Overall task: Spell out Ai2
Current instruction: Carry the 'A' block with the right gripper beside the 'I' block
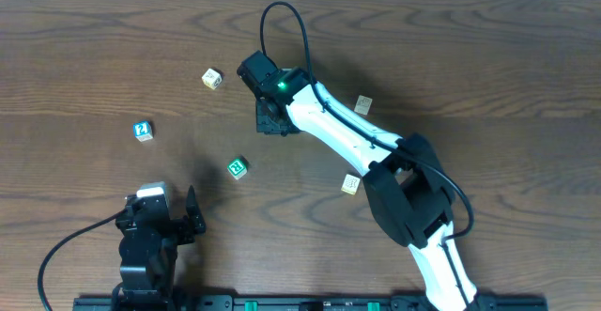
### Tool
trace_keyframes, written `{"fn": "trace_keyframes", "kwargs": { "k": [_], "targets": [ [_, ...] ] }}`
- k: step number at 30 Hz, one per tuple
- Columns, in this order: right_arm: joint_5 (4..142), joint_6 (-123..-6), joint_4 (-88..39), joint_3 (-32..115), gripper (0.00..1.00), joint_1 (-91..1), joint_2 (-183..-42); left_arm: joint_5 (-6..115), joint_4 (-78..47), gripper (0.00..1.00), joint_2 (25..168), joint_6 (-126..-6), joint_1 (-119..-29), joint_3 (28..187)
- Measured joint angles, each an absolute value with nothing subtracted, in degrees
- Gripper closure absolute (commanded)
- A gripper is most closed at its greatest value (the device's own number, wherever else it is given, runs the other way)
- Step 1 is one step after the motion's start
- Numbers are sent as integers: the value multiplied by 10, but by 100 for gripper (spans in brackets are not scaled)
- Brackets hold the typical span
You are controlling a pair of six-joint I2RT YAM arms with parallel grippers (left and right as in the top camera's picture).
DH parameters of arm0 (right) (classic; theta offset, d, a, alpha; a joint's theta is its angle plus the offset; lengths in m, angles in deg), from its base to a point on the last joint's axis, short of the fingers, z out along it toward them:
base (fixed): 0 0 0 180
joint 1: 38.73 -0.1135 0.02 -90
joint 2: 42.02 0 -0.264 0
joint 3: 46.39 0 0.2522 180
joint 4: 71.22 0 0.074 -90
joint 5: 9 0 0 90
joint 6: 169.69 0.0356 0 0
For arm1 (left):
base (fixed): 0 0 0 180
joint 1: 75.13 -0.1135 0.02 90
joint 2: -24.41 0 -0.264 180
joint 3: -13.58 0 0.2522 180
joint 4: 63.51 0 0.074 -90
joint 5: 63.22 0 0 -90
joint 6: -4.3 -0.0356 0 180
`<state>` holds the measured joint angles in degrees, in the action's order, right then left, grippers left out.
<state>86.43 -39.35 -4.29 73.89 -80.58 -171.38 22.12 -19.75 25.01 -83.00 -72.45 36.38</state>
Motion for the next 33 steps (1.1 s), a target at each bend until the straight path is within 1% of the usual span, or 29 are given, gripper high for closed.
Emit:
{"fn": "trace_keyframes", "kwargs": {
  "k": [33],
  "targets": [
    [896,-376,-28,738,99,-797,-1714,221,-198,5,250,-830,-725,364]
  ]
}}
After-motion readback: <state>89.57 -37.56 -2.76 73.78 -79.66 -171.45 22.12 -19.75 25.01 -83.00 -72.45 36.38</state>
